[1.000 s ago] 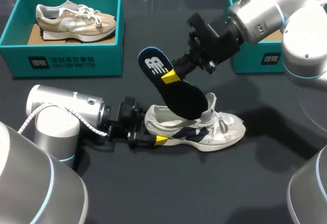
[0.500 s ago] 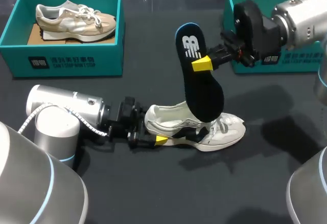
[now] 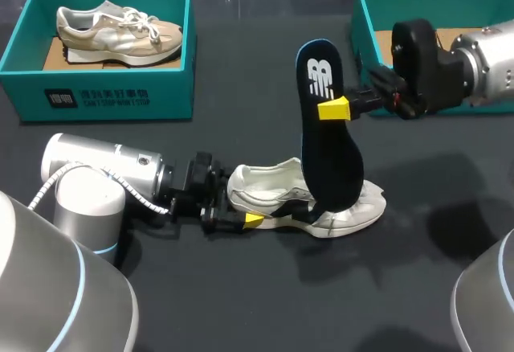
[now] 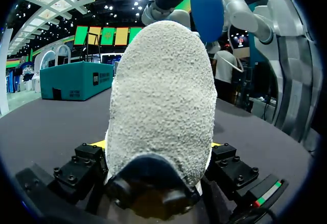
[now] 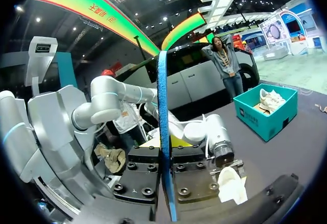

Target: Take the shoe out of the shoebox, open the shoe tongue, remove and reinsert the insole, then place the shoe into the shoebox

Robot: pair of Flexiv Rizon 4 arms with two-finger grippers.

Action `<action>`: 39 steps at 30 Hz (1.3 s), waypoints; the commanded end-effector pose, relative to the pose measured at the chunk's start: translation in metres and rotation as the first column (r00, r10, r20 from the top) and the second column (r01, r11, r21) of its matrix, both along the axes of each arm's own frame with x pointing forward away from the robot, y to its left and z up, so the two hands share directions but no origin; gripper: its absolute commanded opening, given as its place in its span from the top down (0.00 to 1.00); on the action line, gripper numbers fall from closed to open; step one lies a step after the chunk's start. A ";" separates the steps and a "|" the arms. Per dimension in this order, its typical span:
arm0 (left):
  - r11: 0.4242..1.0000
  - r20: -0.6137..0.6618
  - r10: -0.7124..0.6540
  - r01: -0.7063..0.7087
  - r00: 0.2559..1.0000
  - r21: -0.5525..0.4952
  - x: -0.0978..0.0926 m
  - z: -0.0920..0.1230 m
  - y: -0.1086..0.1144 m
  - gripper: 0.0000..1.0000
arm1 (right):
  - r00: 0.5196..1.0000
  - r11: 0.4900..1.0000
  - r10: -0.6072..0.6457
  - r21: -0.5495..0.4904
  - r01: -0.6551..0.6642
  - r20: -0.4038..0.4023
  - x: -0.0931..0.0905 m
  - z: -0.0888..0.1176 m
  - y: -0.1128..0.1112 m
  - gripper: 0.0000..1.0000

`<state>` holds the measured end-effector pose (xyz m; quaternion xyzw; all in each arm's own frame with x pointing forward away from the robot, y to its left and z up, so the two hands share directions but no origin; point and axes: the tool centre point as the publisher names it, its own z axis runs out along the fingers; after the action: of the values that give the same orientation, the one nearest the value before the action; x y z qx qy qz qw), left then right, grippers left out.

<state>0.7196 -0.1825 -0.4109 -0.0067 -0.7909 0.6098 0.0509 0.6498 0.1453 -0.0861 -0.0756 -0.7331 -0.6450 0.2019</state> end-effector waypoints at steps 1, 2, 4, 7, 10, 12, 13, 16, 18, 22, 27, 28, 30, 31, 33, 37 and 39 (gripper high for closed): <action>1.000 0.001 0.001 -0.001 1.000 0.000 0.000 -0.002 0.000 1.00 | 0.993 0.993 -0.119 -0.003 0.119 -0.021 -0.036 0.001 -0.016 1.00; 1.000 0.001 0.001 -0.001 1.000 0.000 0.000 -0.002 0.000 1.00 | 0.991 0.991 -0.132 -0.004 0.132 -0.030 -0.041 0.000 -0.018 1.00; 1.000 0.001 0.001 -0.001 1.000 0.000 0.000 -0.002 0.000 1.00 | 0.987 0.988 -0.153 0.003 0.153 -0.046 -0.049 -0.001 -0.022 1.00; 1.000 0.001 0.001 -0.001 1.000 0.000 0.000 -0.002 0.000 1.00 | 0.981 0.982 -0.181 0.038 0.184 -0.076 -0.061 -0.006 -0.024 1.00; 1.000 0.001 0.001 -0.001 1.000 0.000 0.000 -0.002 0.000 1.00 | 0.976 0.978 -0.189 0.072 0.197 -0.112 -0.067 -0.010 -0.023 1.00; 1.000 0.001 0.001 -0.001 1.000 0.000 0.000 -0.002 0.000 1.00 | 0.976 0.978 -0.189 0.072 0.197 -0.112 -0.067 -0.010 -0.023 1.00; 1.000 0.001 0.001 -0.001 1.000 0.000 0.000 -0.002 0.000 1.00 | 0.976 0.978 -0.189 0.072 0.197 -0.112 -0.067 -0.010 -0.023 1.00; 1.000 0.001 0.001 -0.001 1.000 0.000 0.000 -0.002 0.000 1.00 | 0.976 0.978 -0.189 0.072 0.197 -0.112 -0.067 -0.010 -0.023 1.00; 1.000 0.001 0.001 -0.001 1.000 0.000 0.000 -0.002 0.000 1.00 | 0.976 0.978 -0.189 0.072 0.197 -0.112 -0.067 -0.010 -0.023 1.00; 1.000 0.001 0.001 -0.001 1.000 0.000 0.000 -0.002 0.000 1.00 | 0.973 0.976 -0.195 0.078 0.205 -0.120 -0.065 -0.013 -0.024 1.00; 1.000 0.001 0.001 -0.001 1.000 0.000 0.000 -0.002 0.000 1.00 | 0.971 0.972 -0.203 0.096 0.216 -0.129 -0.066 -0.018 -0.023 1.00; 1.000 0.001 0.001 -0.001 1.000 0.000 0.000 -0.002 0.000 1.00 | 0.970 0.972 -0.205 0.091 0.217 -0.132 -0.066 -0.019 -0.023 1.00; 1.000 0.001 0.001 -0.001 1.000 0.000 0.000 -0.002 0.000 1.00 | 0.970 0.971 -0.204 0.099 0.218 -0.133 -0.068 -0.021 -0.023 1.00; 1.000 0.001 0.001 -0.001 1.000 0.000 0.000 -0.002 0.000 1.00 | 0.970 0.971 -0.204 0.099 0.218 -0.133 -0.068 -0.021 -0.023 1.00; 1.000 0.001 0.001 -0.001 1.000 0.000 0.000 -0.002 0.000 1.00 | 0.970 0.971 -0.204 0.099 0.218 -0.133 -0.068 -0.021 -0.023 1.00; 1.000 0.001 0.001 -0.001 1.000 0.000 0.000 -0.002 0.000 1.00 | 0.970 0.971 -0.204 0.099 0.218 -0.133 -0.068 -0.021 -0.023 1.00; 1.000 0.009 0.001 -0.001 1.000 0.019 -0.002 0.000 0.001 1.00 | 0.970 0.971 -0.204 0.099 0.218 -0.133 -0.068 -0.021 -0.023 1.00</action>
<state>0.7195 -0.1821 -0.4118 -0.0082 -0.7924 0.6079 0.0499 0.5833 0.1214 -0.1074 -0.1793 -0.6692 -0.6978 0.1818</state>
